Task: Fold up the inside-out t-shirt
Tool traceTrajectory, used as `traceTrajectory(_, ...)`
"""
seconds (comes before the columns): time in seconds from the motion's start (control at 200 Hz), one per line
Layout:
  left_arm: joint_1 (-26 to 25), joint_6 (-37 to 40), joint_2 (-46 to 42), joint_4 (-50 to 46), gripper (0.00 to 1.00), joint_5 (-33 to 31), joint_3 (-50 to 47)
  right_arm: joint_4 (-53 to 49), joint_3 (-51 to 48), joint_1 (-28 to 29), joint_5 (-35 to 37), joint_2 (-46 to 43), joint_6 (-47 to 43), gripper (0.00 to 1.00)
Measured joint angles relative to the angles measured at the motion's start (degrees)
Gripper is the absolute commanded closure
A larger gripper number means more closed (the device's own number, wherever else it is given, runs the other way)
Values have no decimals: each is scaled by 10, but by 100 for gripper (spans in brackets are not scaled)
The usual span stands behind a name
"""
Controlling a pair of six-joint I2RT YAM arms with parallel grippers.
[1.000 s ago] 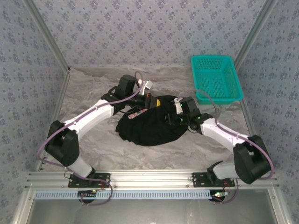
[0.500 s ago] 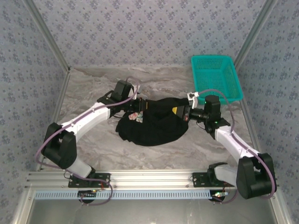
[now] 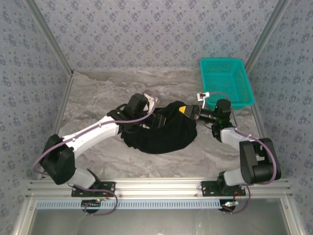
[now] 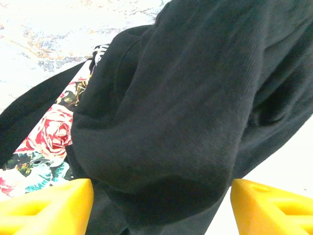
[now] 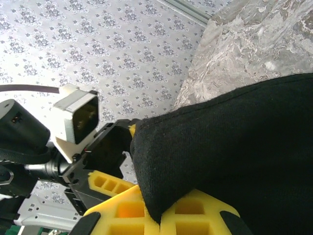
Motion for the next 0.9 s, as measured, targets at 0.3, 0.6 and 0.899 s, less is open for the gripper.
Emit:
traceTrajectory(0.3,-6,-5,97,16,53,-13,34,-148,14,2,35,-64,-88,100)
traceTrajectory(0.6,52,-73,82,130,97,197,9,-501,108,59,309,-186,-275,75)
traceTrajectory(0.899,83,-165,-12,225,100,351,-36,-678,161,185,565,-237,-434,59)
